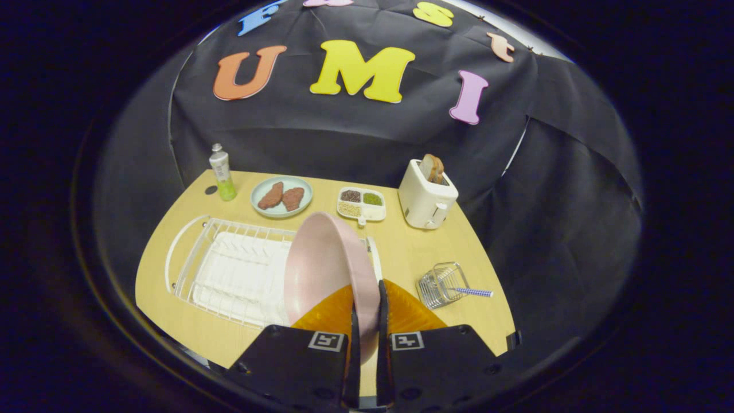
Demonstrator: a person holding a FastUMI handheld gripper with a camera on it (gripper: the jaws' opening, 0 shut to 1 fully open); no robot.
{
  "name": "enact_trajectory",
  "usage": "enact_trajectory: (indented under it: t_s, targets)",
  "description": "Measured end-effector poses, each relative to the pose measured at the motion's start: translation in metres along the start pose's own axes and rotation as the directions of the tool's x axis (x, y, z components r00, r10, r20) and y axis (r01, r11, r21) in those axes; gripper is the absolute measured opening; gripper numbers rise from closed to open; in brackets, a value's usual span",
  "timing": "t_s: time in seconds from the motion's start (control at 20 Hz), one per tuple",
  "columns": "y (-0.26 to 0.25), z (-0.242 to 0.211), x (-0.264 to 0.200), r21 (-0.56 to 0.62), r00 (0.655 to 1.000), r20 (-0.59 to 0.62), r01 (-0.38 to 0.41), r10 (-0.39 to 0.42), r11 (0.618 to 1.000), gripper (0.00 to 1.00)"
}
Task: Take the plate from the dish rack, then take the spoon from the basket and place it into the plate.
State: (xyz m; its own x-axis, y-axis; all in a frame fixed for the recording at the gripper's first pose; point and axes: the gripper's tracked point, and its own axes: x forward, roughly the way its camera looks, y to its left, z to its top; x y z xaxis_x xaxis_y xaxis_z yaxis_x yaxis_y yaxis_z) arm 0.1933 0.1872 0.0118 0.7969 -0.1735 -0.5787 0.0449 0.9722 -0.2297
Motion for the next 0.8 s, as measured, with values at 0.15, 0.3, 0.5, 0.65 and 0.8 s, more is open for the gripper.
enact_trajectory:
  t_s: [0.15,0.3,0.5,0.65,0.8]
  targets:
    - [0.003,-0.032,-0.022,0.004,0.996,0.036,-0.085,0.085,0.996,0.16]
    - [0.006,-0.069,-0.036,0.030,0.984,0.056,-0.171,0.169,0.985,0.16]
    - [0.005,-0.122,-0.028,0.057,0.978,0.073,-0.202,0.198,0.978,0.16]
    - [0.009,-0.159,-0.013,0.081,0.973,0.041,-0.230,0.227,0.970,0.16]
    - [0.016,-0.192,0.005,0.105,0.964,-0.017,-0.264,0.267,0.959,0.16]
